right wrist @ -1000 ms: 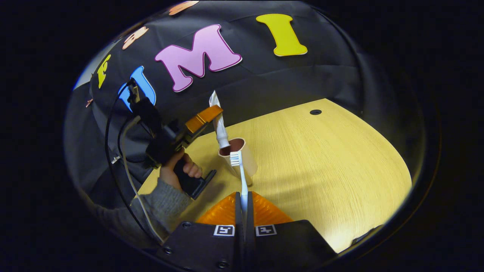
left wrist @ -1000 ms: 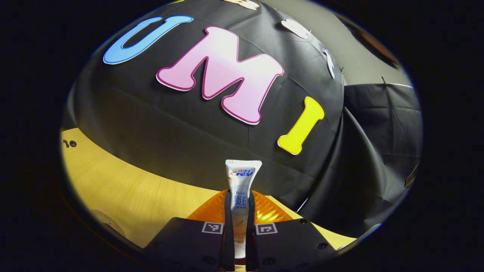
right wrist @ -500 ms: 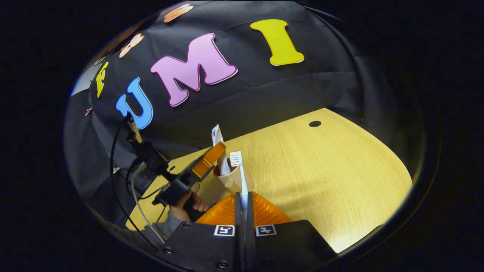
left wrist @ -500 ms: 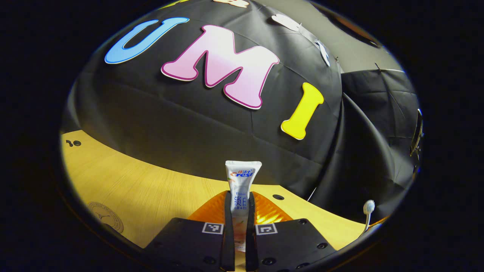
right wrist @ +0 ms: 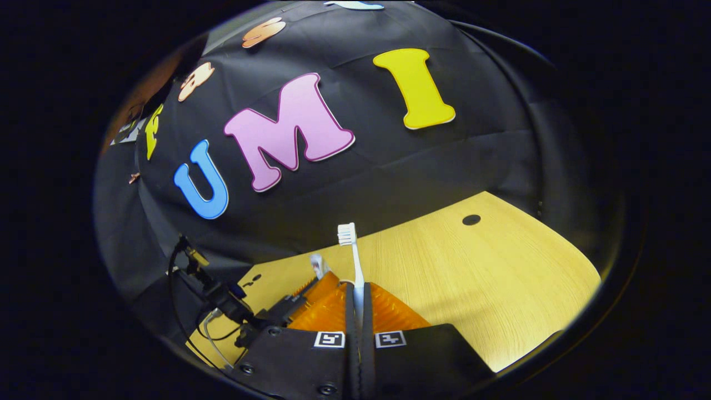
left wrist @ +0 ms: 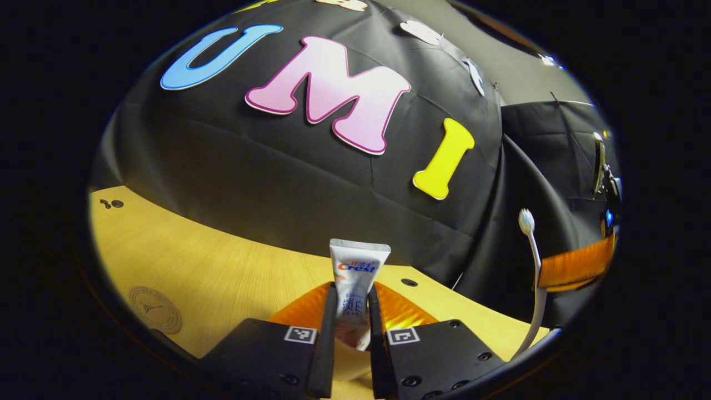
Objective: Put the toothbrush and toothpaste on the desktop into the cup, then pick up the cup and place it on the coaster on the desktop.
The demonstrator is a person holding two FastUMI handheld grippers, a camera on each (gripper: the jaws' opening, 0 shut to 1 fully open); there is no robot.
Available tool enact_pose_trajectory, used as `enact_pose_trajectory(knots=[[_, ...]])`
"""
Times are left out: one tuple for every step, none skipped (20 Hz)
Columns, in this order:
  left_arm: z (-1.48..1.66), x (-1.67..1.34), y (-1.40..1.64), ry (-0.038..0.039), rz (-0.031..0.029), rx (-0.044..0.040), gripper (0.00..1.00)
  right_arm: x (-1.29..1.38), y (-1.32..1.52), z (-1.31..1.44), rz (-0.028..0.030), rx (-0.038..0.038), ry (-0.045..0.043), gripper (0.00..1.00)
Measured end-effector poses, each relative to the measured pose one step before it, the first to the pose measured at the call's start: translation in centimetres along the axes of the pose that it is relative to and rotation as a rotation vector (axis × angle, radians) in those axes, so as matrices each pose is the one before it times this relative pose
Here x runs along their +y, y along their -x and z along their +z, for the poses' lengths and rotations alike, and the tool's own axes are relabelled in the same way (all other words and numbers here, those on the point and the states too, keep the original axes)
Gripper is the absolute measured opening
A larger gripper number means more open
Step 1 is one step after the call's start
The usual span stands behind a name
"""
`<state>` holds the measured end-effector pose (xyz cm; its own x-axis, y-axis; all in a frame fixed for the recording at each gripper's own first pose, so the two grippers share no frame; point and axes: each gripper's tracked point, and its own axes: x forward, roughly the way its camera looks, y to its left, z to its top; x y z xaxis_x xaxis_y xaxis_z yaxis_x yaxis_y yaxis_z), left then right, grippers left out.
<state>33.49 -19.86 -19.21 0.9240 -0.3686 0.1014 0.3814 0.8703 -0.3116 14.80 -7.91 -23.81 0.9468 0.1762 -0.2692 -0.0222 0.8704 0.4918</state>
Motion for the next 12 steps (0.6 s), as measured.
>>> enact_pose_trajectory(knots=[[0.386,-0.165,0.141,0.00173,-0.00390,-0.01008,0.33,0.379,-0.451,0.755,0.00961,-0.01878,-0.00399,0.05],[0.114,0.002,0.344,0.00502,-0.00256,-0.00333,0.35,0.250,-0.502,0.772,0.00720,-0.02059,-0.00037,0.05],[0.185,0.000,0.368,0.00665,-0.00005,-0.00034,0.36,0.312,-0.549,0.686,0.00881,-0.01957,0.00291,0.05],[0.341,-0.103,0.367,0.00769,-0.00136,-0.00558,0.49,0.273,-0.673,0.691,0.00884,-0.01677,0.00234,0.05],[0.313,-0.061,0.447,0.00894,-0.00060,-0.00265,0.41,0.439,-0.622,0.601,0.01203,-0.01439,0.00146,0.05],[0.069,0.042,0.349,0.01004,0.00064,-0.00139,0.44,0.385,-0.650,0.575,0.01311,-0.01398,0.00104,0.05],[0.259,0.051,0.466,0.00840,0.00494,0.00006,0.46,0.507,-0.753,0.524,0.01468,-0.01483,0.00011,0.05],[0.006,0.069,0.445,0.00313,0.00419,0.00002,0.49,0.367,-0.811,0.331,0.01057,-0.01340,0.00393,0.05],[0.208,0.070,0.590,-0.00014,0.00427,-0.00093,0.51,0.268,-0.634,0.162,0.01137,-0.00806,0.00227,0.05],[-0.005,0.208,0.618,-0.00090,0.00584,0.00124,0.52,0.331,-0.715,-0.134,0.01007,-0.00253,-0.00075,0.05],[0.120,0.234,0.759,-0.00069,0.00882,0.00187,0.54,0.296,-0.745,-0.253,0.00926,-0.00279,-0.00499,0.05],[-0.029,0.203,0.711,0.00111,0.01016,0.00363,0.56,0.150,-0.741,-0.284,0.00581,-0.00336,-0.00462,0.05]])
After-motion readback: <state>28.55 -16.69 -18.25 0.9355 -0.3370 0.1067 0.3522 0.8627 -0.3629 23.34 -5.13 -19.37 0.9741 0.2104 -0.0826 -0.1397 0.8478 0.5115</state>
